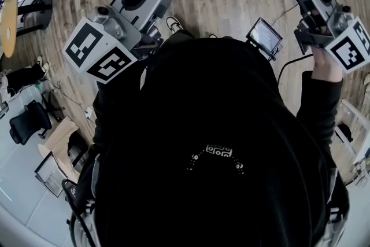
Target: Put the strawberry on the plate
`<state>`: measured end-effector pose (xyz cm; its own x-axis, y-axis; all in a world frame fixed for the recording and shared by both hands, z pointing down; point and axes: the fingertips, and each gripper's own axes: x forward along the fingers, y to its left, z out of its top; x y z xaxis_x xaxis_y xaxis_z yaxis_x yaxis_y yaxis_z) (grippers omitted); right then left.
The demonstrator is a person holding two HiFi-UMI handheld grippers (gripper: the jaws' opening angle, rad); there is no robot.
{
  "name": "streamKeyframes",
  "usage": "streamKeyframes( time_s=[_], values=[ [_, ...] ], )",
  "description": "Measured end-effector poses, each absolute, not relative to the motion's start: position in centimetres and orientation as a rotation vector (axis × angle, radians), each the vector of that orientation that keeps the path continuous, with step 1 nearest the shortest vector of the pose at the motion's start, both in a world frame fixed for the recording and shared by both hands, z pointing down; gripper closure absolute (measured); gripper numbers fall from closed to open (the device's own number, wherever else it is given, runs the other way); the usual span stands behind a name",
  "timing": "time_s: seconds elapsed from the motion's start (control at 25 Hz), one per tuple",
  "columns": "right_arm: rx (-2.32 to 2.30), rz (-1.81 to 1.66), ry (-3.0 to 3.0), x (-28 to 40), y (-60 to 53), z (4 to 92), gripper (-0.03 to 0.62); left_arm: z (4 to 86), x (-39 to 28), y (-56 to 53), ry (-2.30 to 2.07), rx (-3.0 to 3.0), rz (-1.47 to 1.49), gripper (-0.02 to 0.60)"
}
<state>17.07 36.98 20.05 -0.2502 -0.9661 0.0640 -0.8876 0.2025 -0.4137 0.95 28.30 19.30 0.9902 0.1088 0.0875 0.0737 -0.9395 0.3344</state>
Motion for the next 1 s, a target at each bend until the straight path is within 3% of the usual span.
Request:
streamKeyframes(
  time_s=[1.0],
  values=[
    [-1.744, -0.576, 2.393, 10.9, 16.9, 17.8, 0.448, 19.5, -0.9, 11.6, 0.184, 2.768, 0.127, 0.581]
  ],
)
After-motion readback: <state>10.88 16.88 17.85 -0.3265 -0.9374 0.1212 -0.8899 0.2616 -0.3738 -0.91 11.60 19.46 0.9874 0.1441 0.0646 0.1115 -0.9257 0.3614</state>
